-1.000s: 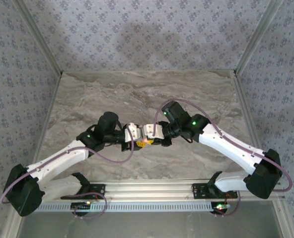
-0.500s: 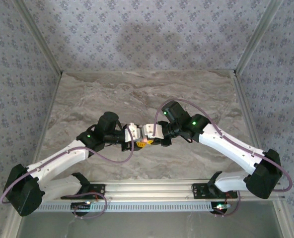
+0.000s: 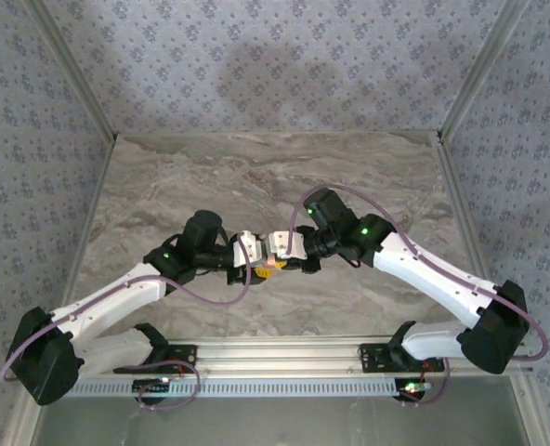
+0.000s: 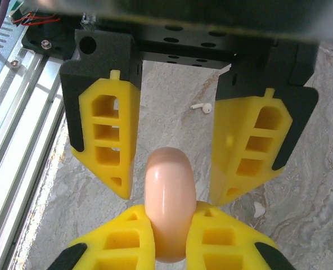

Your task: Insert the wireless bluetooth earbuds into the charging case

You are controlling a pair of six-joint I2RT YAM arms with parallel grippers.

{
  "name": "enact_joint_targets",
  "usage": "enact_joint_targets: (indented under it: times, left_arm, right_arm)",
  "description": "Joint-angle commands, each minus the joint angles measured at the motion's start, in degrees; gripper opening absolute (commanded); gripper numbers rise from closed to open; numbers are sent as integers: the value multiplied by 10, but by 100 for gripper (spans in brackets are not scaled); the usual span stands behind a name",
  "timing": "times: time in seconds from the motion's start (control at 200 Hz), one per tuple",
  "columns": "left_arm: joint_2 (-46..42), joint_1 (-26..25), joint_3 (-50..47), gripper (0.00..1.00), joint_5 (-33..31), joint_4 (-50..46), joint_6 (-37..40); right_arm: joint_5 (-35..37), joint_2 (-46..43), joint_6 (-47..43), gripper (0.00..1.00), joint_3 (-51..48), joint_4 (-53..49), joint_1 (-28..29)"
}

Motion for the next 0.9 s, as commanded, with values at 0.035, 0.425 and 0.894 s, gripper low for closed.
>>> enact_joint_targets:
  times: [0.035, 0.425, 0.894]
  left_arm:
    - [-4, -4, -5, 37, 7, 17, -6]
    - [-23, -4, -18, 24, 14, 46, -17]
    - [-40, -4, -29, 38, 20, 63, -27]
  right_arm:
    - [-5, -18, 2, 12, 7, 5, 1]
    - [-13, -17, 12, 18, -4, 24, -3]
    - [-20, -17, 26, 16, -6, 30, -16]
